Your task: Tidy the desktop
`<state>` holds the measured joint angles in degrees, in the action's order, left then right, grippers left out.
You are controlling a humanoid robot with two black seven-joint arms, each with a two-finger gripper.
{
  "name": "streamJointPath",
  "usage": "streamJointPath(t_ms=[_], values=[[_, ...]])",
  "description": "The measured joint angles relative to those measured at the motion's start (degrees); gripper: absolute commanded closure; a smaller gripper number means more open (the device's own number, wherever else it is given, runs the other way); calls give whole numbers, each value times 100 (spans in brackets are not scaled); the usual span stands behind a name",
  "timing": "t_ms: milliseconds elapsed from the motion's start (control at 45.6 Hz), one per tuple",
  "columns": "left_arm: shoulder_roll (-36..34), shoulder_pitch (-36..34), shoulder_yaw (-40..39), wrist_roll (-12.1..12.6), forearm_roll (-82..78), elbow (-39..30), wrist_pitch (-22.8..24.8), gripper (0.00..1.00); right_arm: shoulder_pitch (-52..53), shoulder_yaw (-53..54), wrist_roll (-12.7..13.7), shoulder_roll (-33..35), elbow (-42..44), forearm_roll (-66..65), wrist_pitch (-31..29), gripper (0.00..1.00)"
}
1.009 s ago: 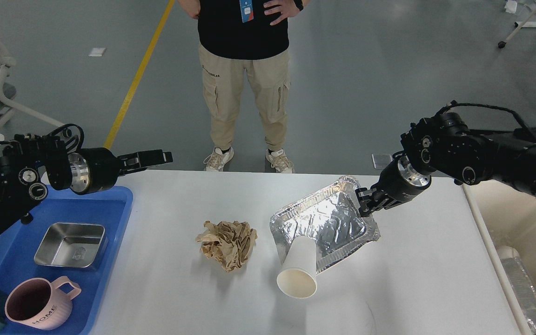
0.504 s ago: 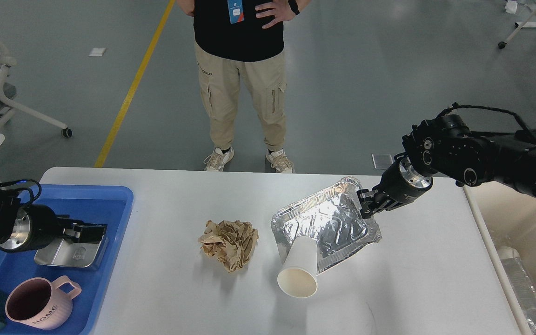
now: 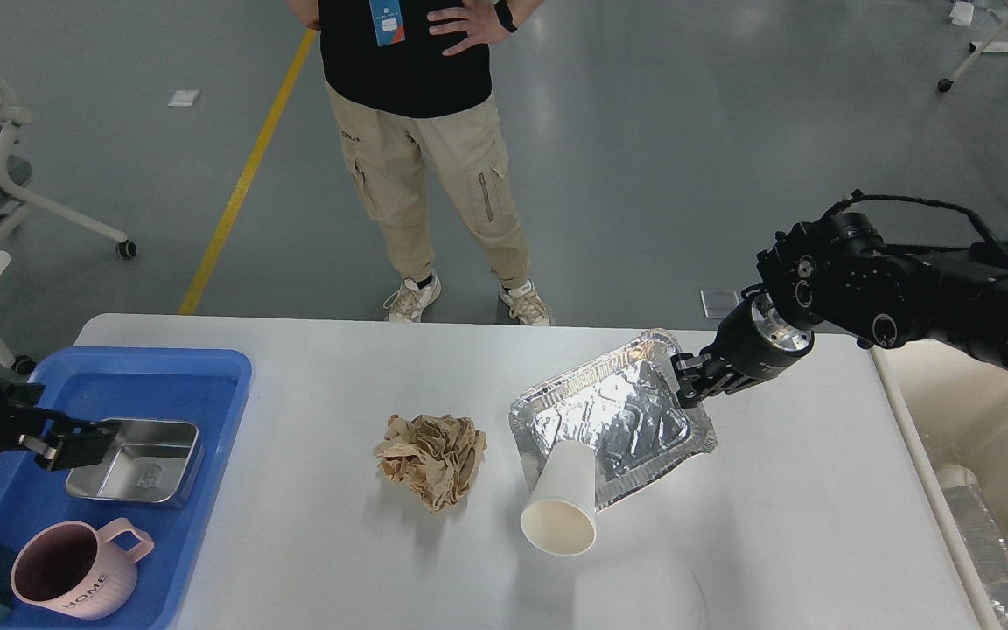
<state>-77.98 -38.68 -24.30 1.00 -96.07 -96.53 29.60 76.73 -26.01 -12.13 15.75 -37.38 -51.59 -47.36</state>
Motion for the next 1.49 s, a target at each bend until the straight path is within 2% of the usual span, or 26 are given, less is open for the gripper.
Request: streamJointPath(t_ms=[329,504,592,833,1031,1250,1491], values=[[-425,-51,-169,-151,683,-77,13,3,46,1,0,-7,-14,0,0,100],[-358,-52,-187,-184,950,-41,-46,3,60,6,0,-20,-12,0,0,100],[-138,-57,-201,-299,998,65,-72,3,61,8,0,-44,-6,0,8,100],[791,-365,-192,-478,783,608,79,3,70,16,0,-87,18,0,21,100],[1965,-701,-141,-673,-124,1222,580,3,79,18,0,-147,21,0,25,100],[3171,-967,-17,-706,-635,1901,977,3,143,25,0,-172,4,0,25,100],[4432,-1452,659,-715,-787,2938,1035,3,194,26,0,-257,8,0,27,100]])
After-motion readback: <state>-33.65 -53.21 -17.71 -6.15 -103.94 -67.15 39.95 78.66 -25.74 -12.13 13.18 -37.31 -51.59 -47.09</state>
